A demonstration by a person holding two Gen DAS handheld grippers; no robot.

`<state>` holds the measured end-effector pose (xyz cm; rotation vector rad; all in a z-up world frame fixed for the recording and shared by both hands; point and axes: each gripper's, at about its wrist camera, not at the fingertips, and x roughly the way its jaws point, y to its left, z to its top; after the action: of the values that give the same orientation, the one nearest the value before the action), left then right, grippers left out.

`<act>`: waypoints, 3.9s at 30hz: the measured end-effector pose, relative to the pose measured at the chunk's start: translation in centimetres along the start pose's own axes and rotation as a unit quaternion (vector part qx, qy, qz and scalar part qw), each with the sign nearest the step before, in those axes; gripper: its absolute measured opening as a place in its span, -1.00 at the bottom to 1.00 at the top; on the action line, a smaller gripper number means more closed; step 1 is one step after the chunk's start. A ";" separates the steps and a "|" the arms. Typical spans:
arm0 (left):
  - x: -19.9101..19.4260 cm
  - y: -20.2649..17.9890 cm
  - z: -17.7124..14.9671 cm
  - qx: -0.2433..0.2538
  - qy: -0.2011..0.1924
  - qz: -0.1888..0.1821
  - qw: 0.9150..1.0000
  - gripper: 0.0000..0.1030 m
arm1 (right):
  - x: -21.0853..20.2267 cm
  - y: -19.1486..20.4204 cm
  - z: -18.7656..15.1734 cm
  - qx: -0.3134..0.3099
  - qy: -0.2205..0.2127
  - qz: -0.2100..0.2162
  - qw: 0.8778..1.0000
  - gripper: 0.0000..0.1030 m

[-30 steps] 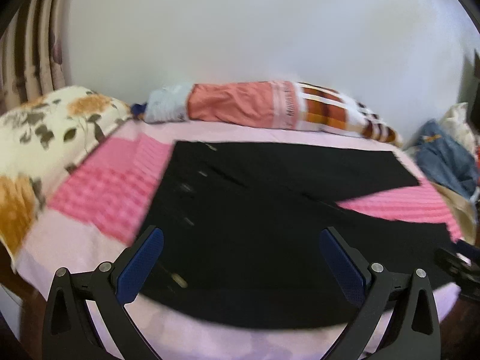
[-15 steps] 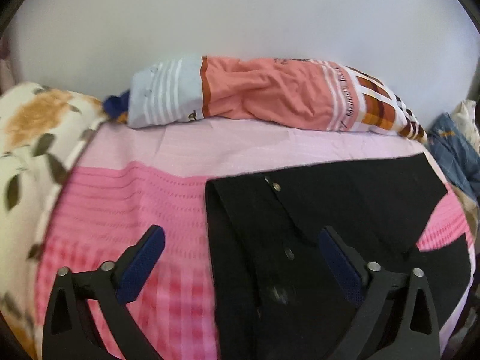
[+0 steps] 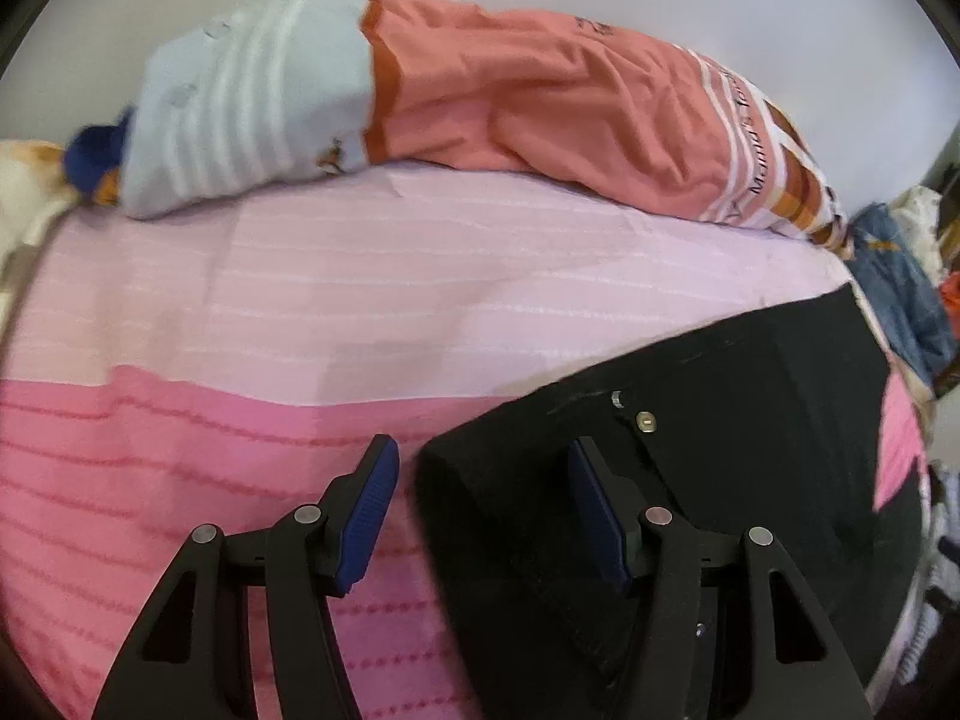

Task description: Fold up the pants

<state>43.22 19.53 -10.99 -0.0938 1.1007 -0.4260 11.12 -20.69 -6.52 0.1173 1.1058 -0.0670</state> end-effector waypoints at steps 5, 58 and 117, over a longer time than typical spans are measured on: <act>0.0 -0.5 0.3 -0.030 0.002 0.023 0.999 -0.19 | 0.8 0.5 1.1 -0.004 0.006 0.006 1.000 0.99; -16.0 -9.2 -29.2 -0.197 -0.072 0.075 0.975 -0.68 | 8.0 -5.7 -7.3 0.314 0.211 0.320 0.868 -0.89; -9.8 -21.3 -25.9 -0.064 -0.051 0.098 0.992 0.22 | 2.0 -34.0 -7.2 0.504 -0.062 0.210 0.836 -0.89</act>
<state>10.56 7.22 -8.61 -0.1171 1.0252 -0.1723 1.82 -53.50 -13.62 1.2877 0.7922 -0.2562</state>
